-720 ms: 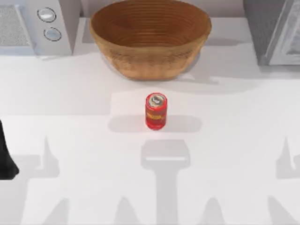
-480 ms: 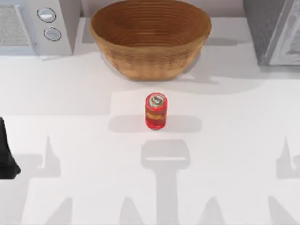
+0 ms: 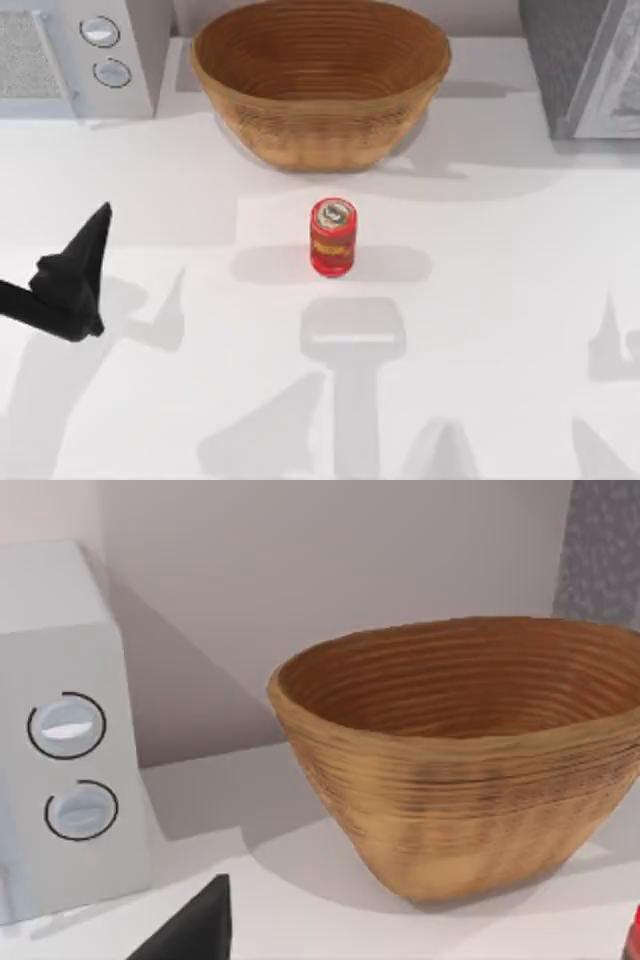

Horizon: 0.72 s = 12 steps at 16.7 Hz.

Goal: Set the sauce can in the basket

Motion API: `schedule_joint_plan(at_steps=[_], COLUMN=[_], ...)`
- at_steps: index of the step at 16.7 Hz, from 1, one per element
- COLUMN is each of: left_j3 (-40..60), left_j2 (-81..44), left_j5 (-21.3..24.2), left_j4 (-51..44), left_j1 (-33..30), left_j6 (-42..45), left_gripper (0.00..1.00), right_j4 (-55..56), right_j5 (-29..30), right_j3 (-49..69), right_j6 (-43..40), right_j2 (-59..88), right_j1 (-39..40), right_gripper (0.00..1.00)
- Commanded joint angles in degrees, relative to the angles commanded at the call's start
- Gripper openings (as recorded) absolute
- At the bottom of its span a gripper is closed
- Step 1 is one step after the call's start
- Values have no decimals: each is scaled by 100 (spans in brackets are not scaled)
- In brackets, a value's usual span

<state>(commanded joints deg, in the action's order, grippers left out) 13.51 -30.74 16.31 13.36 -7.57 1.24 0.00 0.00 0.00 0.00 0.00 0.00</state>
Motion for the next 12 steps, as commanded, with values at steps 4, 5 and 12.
schedule_joint_plan(at_steps=[4,5,12], left_j3=[918,1152,2681], left_j2=[-2412,-3054,-7405], left_j5=[1167,1477,3586], left_j4=[1127,1452,3918], left_j1=[-395,-477,-775], left_j6=[71,86,172], left_gripper=[100,100,100], right_j4=[0,0,0], right_j5=[0,0,0], right_j3=[0,0,0], right_j6=[0,0,0], right_j2=[0,0,0], right_j1=[0,0,0], right_gripper=[100,100,100])
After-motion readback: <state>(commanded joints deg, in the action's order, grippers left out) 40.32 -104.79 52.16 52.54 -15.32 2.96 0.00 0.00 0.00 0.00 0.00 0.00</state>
